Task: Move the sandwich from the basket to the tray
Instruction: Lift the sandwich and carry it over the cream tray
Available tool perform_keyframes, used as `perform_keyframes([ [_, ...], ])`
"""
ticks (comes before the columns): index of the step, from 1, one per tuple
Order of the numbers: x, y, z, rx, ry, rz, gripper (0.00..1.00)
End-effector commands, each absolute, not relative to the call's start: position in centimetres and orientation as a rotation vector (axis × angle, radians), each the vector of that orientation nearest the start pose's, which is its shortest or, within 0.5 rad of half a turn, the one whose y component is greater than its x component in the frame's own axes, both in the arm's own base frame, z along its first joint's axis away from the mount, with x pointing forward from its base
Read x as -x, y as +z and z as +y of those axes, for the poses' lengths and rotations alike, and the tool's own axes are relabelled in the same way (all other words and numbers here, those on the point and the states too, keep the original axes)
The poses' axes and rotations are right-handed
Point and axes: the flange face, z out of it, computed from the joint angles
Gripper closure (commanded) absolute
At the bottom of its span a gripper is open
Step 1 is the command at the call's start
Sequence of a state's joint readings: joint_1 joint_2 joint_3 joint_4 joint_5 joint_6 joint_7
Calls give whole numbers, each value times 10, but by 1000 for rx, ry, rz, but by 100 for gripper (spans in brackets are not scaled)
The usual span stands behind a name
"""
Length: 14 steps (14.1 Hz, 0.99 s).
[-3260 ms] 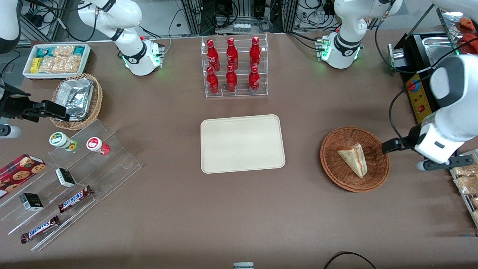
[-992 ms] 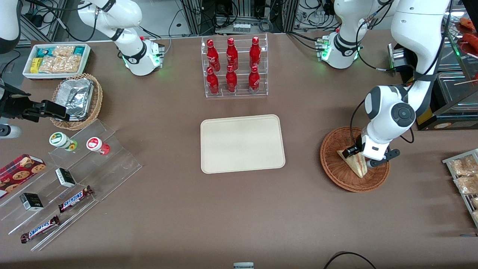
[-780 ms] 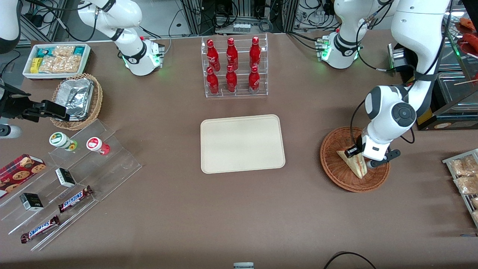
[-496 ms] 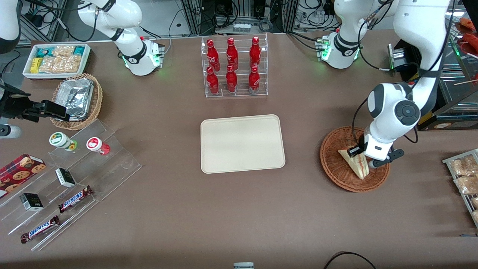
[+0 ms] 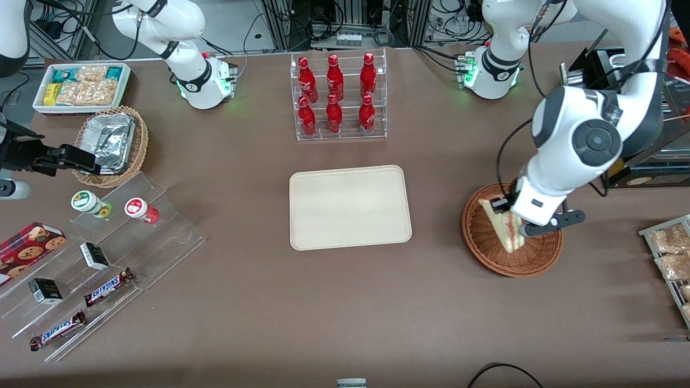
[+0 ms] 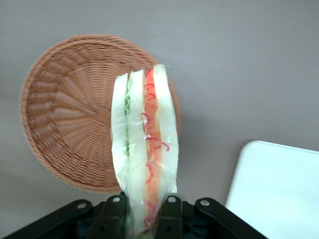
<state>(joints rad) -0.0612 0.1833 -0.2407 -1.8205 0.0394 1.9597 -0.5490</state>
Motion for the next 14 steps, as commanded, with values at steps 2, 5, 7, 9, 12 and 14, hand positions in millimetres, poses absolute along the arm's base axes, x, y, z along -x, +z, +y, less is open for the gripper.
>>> perform_keyframes([
  [2,-577,432,-268,3136,61,-284,100],
  [5,-561,409,-356,3153,88,-204,100],
  [7,-552,391,-400,3144,85,-146,100],
  [9,-540,371,-443,3148,93,-116,100],
  [12,-515,340,-491,3183,72,-72,100],
  [14,-496,313,-518,3176,56,-7,100],
])
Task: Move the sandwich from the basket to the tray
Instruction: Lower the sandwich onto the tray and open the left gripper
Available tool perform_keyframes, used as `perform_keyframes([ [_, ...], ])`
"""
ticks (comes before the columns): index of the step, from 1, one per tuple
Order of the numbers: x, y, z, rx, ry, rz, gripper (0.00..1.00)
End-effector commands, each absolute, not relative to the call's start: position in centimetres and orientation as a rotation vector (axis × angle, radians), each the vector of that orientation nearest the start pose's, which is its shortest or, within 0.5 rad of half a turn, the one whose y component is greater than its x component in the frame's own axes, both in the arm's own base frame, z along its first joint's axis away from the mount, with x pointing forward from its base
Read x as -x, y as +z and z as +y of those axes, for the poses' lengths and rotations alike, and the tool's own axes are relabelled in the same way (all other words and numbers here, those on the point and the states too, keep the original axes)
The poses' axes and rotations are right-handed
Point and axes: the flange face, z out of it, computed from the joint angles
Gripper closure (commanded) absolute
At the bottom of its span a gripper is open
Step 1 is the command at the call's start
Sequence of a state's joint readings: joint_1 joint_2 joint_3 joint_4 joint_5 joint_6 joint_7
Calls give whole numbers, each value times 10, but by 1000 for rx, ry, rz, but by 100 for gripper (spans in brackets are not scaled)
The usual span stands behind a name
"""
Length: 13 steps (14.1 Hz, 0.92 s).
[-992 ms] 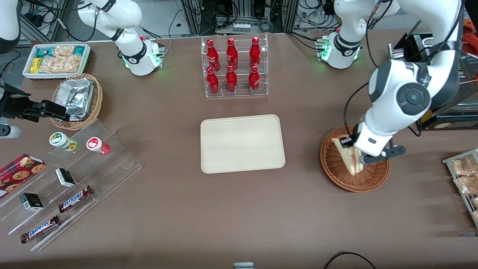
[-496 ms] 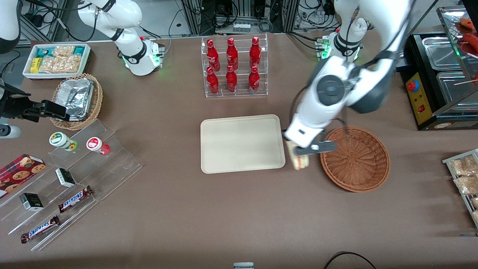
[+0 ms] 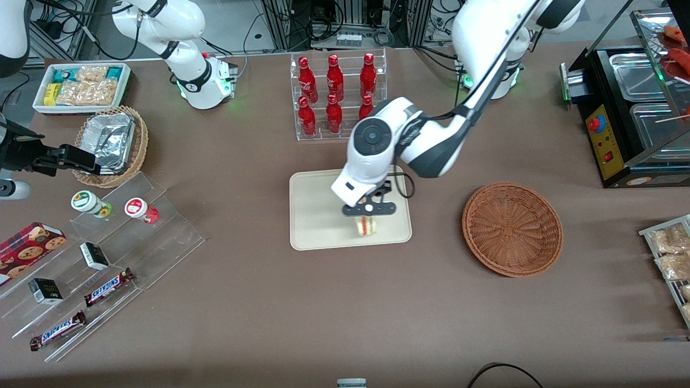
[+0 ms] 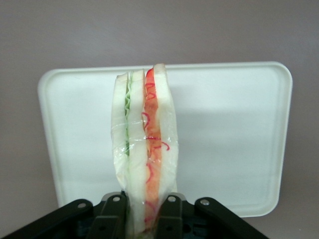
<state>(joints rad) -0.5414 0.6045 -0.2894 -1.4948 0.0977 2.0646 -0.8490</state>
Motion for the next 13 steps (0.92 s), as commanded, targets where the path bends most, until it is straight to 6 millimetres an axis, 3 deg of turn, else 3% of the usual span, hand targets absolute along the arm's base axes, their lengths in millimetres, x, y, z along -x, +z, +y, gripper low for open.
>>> perform_keyframes([
  [1,-490,300,-526,3164,22,-6,100],
  [5,-471,250,-543,3109,-25,15,100],
  [9,-466,230,-548,3114,-10,32,100],
  [10,-462,230,-551,3114,-9,46,56],
  [11,-461,231,-552,3111,-13,74,1],
  [13,-462,235,-552,3114,-20,64,0],
])
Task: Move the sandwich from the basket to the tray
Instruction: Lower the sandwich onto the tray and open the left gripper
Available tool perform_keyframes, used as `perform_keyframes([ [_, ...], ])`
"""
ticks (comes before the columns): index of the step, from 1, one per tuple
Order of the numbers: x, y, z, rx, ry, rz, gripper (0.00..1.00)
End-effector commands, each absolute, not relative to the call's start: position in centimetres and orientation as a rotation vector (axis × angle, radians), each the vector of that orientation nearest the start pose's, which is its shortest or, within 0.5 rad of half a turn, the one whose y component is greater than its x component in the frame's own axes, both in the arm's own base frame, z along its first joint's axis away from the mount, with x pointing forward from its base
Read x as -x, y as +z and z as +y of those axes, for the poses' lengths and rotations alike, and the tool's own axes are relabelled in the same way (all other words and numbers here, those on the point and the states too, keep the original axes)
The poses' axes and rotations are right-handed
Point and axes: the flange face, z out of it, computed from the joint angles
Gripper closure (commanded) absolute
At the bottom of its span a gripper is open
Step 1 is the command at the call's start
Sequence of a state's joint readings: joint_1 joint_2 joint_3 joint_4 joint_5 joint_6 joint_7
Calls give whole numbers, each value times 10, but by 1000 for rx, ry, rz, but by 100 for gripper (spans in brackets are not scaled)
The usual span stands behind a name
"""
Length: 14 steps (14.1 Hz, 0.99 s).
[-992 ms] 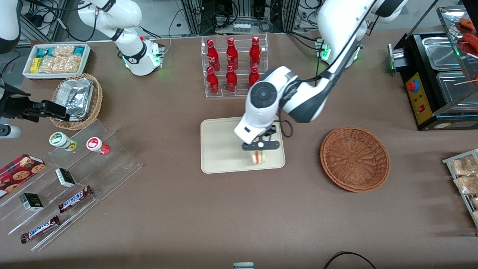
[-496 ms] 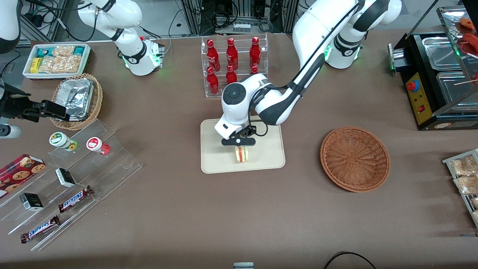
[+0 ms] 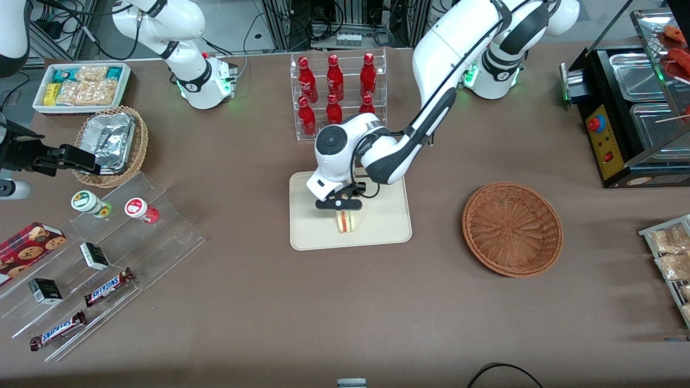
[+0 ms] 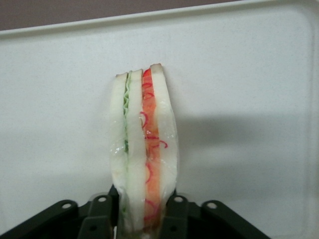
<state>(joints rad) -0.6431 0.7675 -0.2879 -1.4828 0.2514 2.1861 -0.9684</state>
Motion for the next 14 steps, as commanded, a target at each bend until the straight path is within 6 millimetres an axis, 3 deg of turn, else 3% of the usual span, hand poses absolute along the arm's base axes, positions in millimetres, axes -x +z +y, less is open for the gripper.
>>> perform_keyframes([
  [1,-464,240,-550,3115,-28,53,0],
  [5,-472,287,-544,3124,-70,10,0],
  [7,-483,324,-532,3126,-93,-56,0],
  [8,-497,345,-516,3126,-110,-130,0],
  [11,-512,405,-481,3131,-95,-235,0],
  [13,-533,441,-438,3140,-49,-364,0],
  [14,-537,458,-422,3137,-39,-331,0],
])
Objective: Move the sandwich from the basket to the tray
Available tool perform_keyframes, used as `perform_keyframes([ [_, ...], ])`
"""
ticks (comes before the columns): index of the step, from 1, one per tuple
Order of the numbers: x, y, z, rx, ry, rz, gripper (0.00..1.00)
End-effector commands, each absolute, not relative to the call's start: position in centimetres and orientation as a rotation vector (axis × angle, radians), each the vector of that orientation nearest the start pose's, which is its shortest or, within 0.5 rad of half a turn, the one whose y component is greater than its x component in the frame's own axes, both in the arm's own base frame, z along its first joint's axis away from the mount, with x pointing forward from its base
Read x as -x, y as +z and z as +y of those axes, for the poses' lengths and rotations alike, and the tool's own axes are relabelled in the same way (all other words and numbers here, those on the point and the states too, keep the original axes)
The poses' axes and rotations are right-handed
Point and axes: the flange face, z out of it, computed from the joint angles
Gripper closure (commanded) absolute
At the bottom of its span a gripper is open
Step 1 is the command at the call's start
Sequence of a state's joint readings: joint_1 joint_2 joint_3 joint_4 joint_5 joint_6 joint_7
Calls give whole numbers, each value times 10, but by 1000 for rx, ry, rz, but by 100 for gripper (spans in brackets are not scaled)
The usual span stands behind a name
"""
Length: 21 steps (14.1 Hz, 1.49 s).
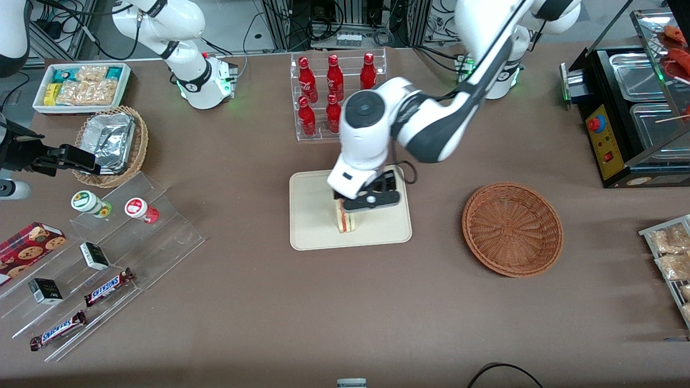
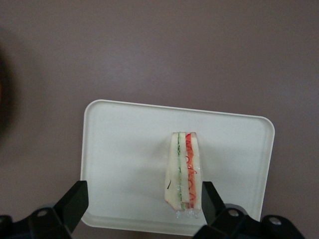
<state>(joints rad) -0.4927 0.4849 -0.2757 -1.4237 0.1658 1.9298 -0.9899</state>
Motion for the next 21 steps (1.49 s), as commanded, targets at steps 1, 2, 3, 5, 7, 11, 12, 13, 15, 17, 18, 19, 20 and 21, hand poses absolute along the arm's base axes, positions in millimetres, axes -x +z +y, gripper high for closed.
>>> perform_keyframes([
  [1,-541,473,-402,3135,-10,-286,0],
  [2,-549,487,-376,3145,47,-286,0],
  [3,-555,500,-350,3151,93,-287,0],
  [5,-557,525,-312,3136,118,-234,0],
  [7,-556,544,-281,3117,139,-205,0],
  [11,-558,569,-226,3091,152,-170,0],
  [12,-559,571,-212,3087,153,-174,0],
  [13,-561,573,-190,3085,160,-169,0],
  [15,-558,585,-156,3086,192,-77,0],
  [17,-555,591,-130,3077,207,-70,0],
  [18,-552,593,-116,3077,207,-54,0],
  [19,-547,595,-104,3081,202,-13,0],
  [20,-546,597,-86,3085,200,-15,0],
  [21,-545,599,-70,3088,198,-20,0],
])
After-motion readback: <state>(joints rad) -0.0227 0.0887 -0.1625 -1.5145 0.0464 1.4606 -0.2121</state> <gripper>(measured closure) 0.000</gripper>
